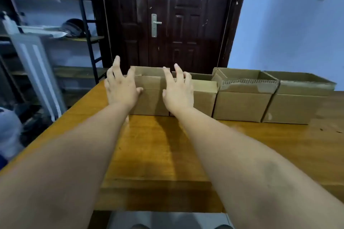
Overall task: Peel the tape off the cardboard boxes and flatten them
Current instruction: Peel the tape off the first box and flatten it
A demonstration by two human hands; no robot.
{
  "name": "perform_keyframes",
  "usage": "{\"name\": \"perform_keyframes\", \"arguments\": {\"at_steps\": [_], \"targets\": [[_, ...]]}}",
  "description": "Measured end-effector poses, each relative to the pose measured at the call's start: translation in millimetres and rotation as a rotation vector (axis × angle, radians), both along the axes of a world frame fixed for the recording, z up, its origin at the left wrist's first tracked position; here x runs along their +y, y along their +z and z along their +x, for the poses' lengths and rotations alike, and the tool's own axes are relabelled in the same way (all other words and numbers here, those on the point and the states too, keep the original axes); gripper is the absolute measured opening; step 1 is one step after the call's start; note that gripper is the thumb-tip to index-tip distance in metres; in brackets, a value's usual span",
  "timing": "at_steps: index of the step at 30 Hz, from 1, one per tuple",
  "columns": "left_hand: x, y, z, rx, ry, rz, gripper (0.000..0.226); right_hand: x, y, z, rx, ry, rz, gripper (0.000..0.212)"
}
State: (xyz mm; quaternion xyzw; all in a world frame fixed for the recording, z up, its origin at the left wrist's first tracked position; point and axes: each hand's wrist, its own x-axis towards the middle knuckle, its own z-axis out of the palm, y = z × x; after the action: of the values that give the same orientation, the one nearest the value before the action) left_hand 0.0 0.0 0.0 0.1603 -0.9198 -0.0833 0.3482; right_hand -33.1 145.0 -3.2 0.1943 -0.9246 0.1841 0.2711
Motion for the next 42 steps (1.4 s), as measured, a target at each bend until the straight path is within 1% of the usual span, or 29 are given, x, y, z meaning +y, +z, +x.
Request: {"name": "perform_keyframes", "arguments": {"at_steps": [2, 3, 5, 6, 7, 9, 10, 11, 14, 16, 18, 21, 23, 25, 27, 29, 30, 31, 32, 33, 34, 35, 36, 37, 38, 40, 42], "targets": [[-7, 3, -3, -0.030, -0.006, 0.094, 0.044, -4, 5, -6, -0.006, -0.008, 0.060, 0.058], [-9, 2, -6, -0.052, -0.029, 0.152, 0.039, -5, 7, -8, -0.020, -0.019, 0.079, 0.050], [-8, 1, -10, -0.039, -0.113, 0.324, 0.033, -10, 8, -9, -0.033, -0.045, 0.077, 0.034], [-7, -1, -11, -0.012, -0.152, 0.423, 0.036, -13, 4, -8, -0.015, -0.059, 0.060, 0.029], [-8, -3, -11, 0.022, -0.183, 0.539, 0.043, -14, 1, -7, 0.004, -0.068, 0.039, 0.027], [-12, -7, -8, 0.100, -0.232, 0.808, 0.066, -15, -3, -4, 0.039, -0.042, -0.006, 0.025], [-14, -9, -5, 0.132, -0.254, 0.923, 0.074, -15, -5, -3, 0.052, -0.007, -0.018, 0.025], [-16, -13, -2, 0.155, -0.263, 1.008, 0.075, -16, -6, -2, 0.059, 0.032, -0.035, 0.024], [-19, -20, 7, 0.184, -0.280, 1.164, 0.066, -20, -5, 1, 0.062, 0.112, -0.095, 0.018], [-20, -22, 13, 0.186, -0.351, 1.233, 0.062, -24, -3, 3, 0.066, 0.129, -0.130, 0.016], [-21, -22, 19, 0.167, -0.402, 1.257, 0.064, -27, 1, 5, 0.038, 0.160, -0.186, 0.015], [-21, -18, 32, 0.126, -0.449, 1.291, 0.068, -28, 7, 9, -0.125, 0.256, -0.344, 0.012], [-25, -16, 39, 0.100, -0.484, 1.323, 0.075, -26, 11, 12, -0.203, 0.261, -0.434, 0.012], [-32, -15, 43, 0.025, -0.510, 1.307, 0.080, -21, 18, 14, -0.252, 0.246, -0.493, 0.014], [-37, -12, 49, -0.082, -0.524, 1.256, 0.075, -14, 25, 17, -0.300, 0.243, -0.531, 0.014], [-39, -7, 53, -0.148, -0.538, 1.241, 0.069, -9, 30, 18, -0.341, 0.246, -0.551, 0.014], [-39, -5, 55, -0.173, -0.543, 1.254, 0.064, -7, 31, 19, -0.348, 0.244, -0.562, 0.015], [-39, -2, 60, -0.197, -0.552, 1.286, 0.053, -6, 32, 20, -0.350, 0.248, -0.589, 0.018], [-39, -1, 63, -0.217, -0.548, 1.326, 0.039, -5, 32, 22, -0.374, 0.244, -0.653, 0.024], [-38, 0, 65, -0.230, -0.527, 1.371, 0.027, -3, 33, 24, -0.412, 0.246, -0.762, 0.031], [-40, -1, 67, -0.233, -0.506, 1.415, 0.023, -2, 34, 25, -0.467, 0.242, -0.891, 0.037], [-41, -2, 69, -0.223, -0.495, 1.467, 0.026, -1, 36, 26, -0.523, 0.248, -1.020, 0.036], [-43, -3, 70, -0.203, -0.504, 1.522, 0.031, 2, 37, 25, -0.576, 0.266, -1.131, 0.027], [-43, -2, 73, -0.183, -0.526, 1.580, 0.038, 4, 38, 26, -0.632, 0.284, -1.206, 0.015], [-44, -2, 73, -0.179, -0.552, 1.617, 0.045, 7, 40, 30, -0.685, 0.302, -1.236, 0.011], [-44, 4, 76, -0.210, -0.569, 1.640, 0.057, 14, 42, 37, -0.772, 0.342, -1.258, 0.022], [-41, 12, 78, -0.260, -0.523, 1.628, 0.066, 21, 40, 43, -0.894, 0.394, -1.334, 0.025]]}}
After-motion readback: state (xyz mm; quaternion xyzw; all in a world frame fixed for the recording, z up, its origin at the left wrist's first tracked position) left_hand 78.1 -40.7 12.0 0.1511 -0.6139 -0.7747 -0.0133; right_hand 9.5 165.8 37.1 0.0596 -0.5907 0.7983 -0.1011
